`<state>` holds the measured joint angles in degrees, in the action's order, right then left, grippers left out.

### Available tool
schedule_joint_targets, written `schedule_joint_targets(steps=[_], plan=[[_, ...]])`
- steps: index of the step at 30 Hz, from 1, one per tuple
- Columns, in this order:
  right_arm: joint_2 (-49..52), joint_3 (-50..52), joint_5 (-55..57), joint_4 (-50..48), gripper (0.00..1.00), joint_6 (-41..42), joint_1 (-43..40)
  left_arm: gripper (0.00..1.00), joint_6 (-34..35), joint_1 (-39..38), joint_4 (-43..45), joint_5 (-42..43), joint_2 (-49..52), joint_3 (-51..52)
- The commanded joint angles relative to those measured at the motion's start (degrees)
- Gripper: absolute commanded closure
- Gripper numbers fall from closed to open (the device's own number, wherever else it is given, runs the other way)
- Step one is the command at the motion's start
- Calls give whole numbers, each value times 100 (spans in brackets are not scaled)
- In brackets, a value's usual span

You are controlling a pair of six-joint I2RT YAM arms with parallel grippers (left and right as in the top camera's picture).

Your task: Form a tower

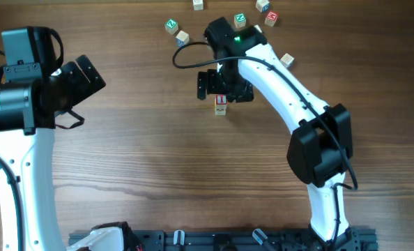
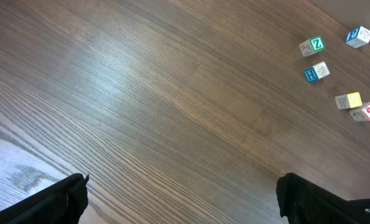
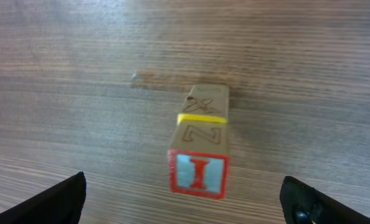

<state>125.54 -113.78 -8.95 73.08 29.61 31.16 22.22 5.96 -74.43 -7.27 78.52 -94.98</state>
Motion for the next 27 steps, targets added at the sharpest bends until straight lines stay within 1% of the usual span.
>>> schedule_joint_targets(steps=[1,6,9,12,16,18,27], plan=[[258,-11,472,37,0,205,98,0,59,22,0,-31,-83,7],[498,-11,474,98,1,208,103,0,59,22,0,-31,-83,7],[627,-11,470,92,11,205,116,0,57,22,0,-31,-83,7],[634,-11,470,39,24,205,114,0,57,22,0,-31,-83,7],[638,-11,470,-24,28,205,114,0,59,22,0,-31,-83,7],[638,-11,472,-79,34,199,116,0,57,22,0,-31,-83,7],[638,-11,472,-223,36,186,116,0,57,22,0,-31,-83,7]])
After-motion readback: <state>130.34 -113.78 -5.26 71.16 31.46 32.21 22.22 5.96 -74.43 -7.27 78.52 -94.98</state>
